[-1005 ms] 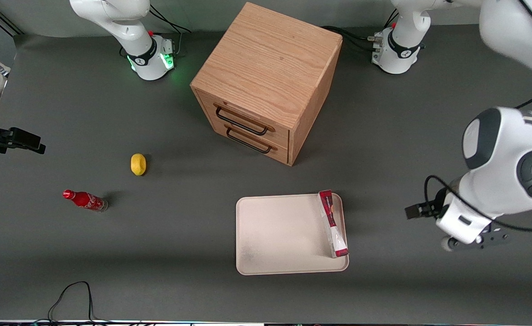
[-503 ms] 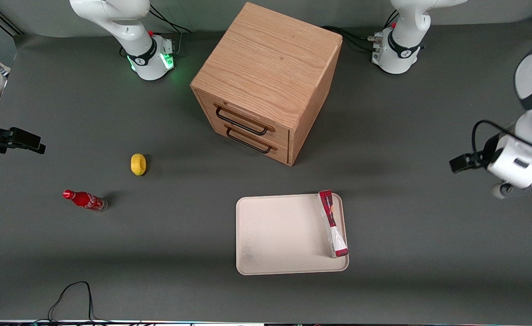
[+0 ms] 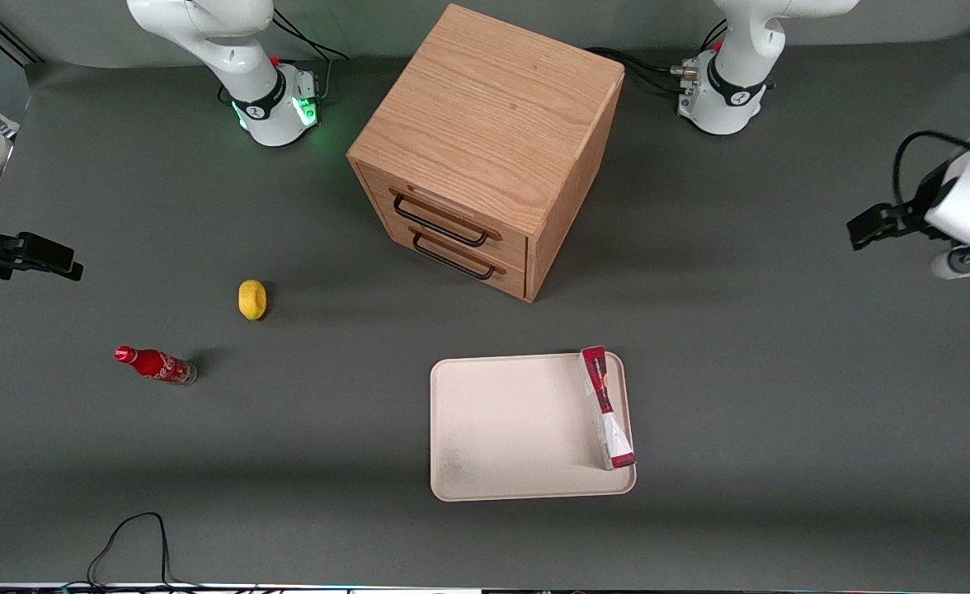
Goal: Place red cookie box on tray
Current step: 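Open the left gripper and withdraw it up away from the tray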
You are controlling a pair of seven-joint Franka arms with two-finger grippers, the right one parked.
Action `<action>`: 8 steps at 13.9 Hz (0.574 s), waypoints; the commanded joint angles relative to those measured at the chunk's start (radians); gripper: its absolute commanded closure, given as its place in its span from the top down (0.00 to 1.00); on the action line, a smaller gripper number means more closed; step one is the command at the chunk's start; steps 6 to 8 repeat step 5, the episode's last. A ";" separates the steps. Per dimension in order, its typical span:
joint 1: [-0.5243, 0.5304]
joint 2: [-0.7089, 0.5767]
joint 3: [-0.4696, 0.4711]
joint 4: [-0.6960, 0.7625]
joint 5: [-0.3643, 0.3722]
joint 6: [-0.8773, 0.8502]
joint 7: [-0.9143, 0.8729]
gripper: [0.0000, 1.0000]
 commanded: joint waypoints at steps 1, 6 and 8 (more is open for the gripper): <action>0.019 0.006 0.003 0.049 -0.008 -0.045 0.065 1.00; 0.013 0.008 0.004 0.061 -0.008 -0.049 0.060 1.00; 0.013 0.008 0.004 0.061 -0.008 -0.049 0.060 1.00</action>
